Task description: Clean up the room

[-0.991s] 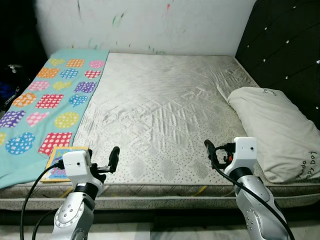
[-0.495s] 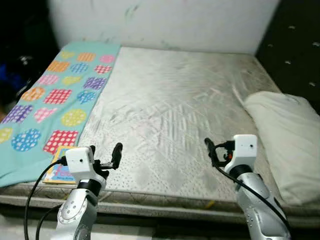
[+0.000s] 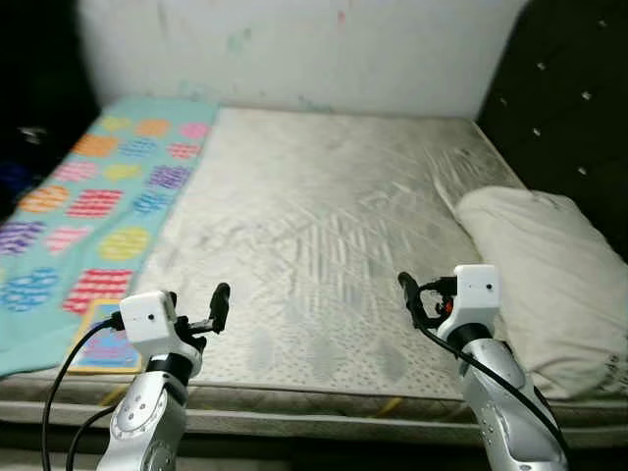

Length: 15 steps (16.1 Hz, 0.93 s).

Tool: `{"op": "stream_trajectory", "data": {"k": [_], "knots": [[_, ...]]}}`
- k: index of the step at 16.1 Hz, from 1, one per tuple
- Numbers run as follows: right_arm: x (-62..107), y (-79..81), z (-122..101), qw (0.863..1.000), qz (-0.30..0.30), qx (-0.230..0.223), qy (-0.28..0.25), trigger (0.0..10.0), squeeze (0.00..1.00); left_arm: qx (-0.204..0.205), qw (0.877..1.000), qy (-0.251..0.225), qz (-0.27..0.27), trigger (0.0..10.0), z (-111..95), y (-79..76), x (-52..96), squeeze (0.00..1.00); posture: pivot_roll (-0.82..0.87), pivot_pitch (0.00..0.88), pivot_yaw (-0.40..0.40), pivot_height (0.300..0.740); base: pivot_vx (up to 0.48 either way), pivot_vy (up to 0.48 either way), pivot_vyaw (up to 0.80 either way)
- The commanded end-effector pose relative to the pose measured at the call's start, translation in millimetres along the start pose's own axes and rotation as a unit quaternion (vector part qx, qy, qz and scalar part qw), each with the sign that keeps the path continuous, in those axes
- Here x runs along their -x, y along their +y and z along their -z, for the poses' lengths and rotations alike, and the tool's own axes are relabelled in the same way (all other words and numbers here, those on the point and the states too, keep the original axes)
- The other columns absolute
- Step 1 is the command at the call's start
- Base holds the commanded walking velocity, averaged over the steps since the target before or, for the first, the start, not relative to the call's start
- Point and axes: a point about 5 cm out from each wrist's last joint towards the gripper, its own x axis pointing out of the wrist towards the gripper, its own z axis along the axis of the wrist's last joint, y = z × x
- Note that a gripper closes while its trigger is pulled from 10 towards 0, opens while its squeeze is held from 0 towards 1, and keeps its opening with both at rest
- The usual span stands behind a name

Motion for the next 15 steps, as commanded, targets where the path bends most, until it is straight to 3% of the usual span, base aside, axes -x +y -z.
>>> {"op": "stream_trajectory", "data": {"k": [1, 10, 13, 15], "knots": [[-1.5, -3.5, -2.8, 1.000, 0.005, 0.003, -0.003, 10.0, 0.00, 0.003, 1.000, 0.001, 0.009, 10.0, 0.0, -4.6, -0.7, 0.00, -0.07, 0.000, -0.043, 0.740, 0.000, 0.480, 0.00], [-1.6, -4.6, -1.6, 1.000, 0.005, 0.008, 0.001, 10.0, 0.00, 0.006, 1.000, 0.005, 0.009, 10.0, 1.0, -5.7, -0.5, 0.00, -0.08, 0.000, -0.045, 0.740, 0.000, 0.470, 0.00], [-2.1, -4.6, -1.6, 1.000, 0.003, 0.010, 0.001, 10.0, 0.00, 0.026, 0.999, -0.008, 0.021, 10.0, -1.4, -7.5, -0.4, 0.00, -0.08, 0.000, -0.046, 0.740, 0.000, 0.000, 0.00], [-2.3, -4.7, -1.6, 1.000, 0.002, 0.011, 0.002, 10.0, 0.00, 0.026, 0.999, -0.010, 0.032, 10.0, -2.0, -10.0, 0.3, 0.00, -0.08, 0.000, -0.047, 0.740, 0.379, 0.000, 0.00]]}}
